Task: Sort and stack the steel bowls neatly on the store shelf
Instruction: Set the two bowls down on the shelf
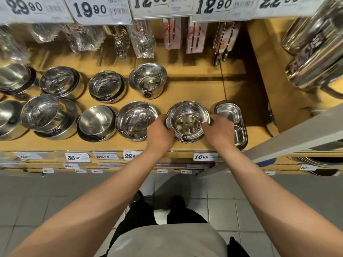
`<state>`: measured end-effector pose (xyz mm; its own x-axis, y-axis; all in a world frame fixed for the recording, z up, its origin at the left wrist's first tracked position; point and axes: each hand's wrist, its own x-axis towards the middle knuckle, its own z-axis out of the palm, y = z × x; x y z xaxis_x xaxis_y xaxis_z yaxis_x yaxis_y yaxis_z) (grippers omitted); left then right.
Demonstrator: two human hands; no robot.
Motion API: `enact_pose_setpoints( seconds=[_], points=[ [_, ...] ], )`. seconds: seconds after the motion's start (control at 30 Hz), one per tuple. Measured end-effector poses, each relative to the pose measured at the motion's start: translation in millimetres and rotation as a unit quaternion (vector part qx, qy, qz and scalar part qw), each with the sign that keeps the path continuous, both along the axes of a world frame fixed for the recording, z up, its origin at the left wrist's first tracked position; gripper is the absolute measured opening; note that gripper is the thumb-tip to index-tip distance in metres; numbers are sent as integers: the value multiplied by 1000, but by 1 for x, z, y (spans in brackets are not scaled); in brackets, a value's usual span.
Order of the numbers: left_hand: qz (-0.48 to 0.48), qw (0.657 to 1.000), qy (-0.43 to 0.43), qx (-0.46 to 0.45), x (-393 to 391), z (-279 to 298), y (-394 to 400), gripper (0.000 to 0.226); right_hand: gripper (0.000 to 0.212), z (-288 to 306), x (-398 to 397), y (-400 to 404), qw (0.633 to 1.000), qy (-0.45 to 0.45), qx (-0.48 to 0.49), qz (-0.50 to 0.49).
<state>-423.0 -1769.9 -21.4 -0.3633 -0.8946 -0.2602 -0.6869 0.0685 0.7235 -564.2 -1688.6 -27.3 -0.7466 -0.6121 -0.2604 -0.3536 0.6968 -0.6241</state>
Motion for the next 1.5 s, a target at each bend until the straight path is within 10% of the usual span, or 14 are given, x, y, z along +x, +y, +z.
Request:
enact_pose_setpoints(
  seconds=[0.37, 0.53, 0.8, 1.23, 1.5],
  points=[
    [15, 1000, 8, -10, -1, -3, -8, 38, 8, -7, 4, 5, 1000, -4, -29, 0],
    [11, 1000, 14, -18, -2, -7, -10, 40, 38, -10, 9, 6, 998, 12, -54, -11],
    [-4, 1000, 21, -18, -1, -6, -4, 40, 14, -8, 7, 4, 999, 25, -43, 3],
    [-58, 997, 33, -50, 24, 18, -10, 35, 38, 6, 7, 2, 999, 44, -17, 11],
    [97, 992, 79, -23, 120, 49, -55, 22, 44, 37, 34, -66, 987, -16, -127, 99]
  ],
)
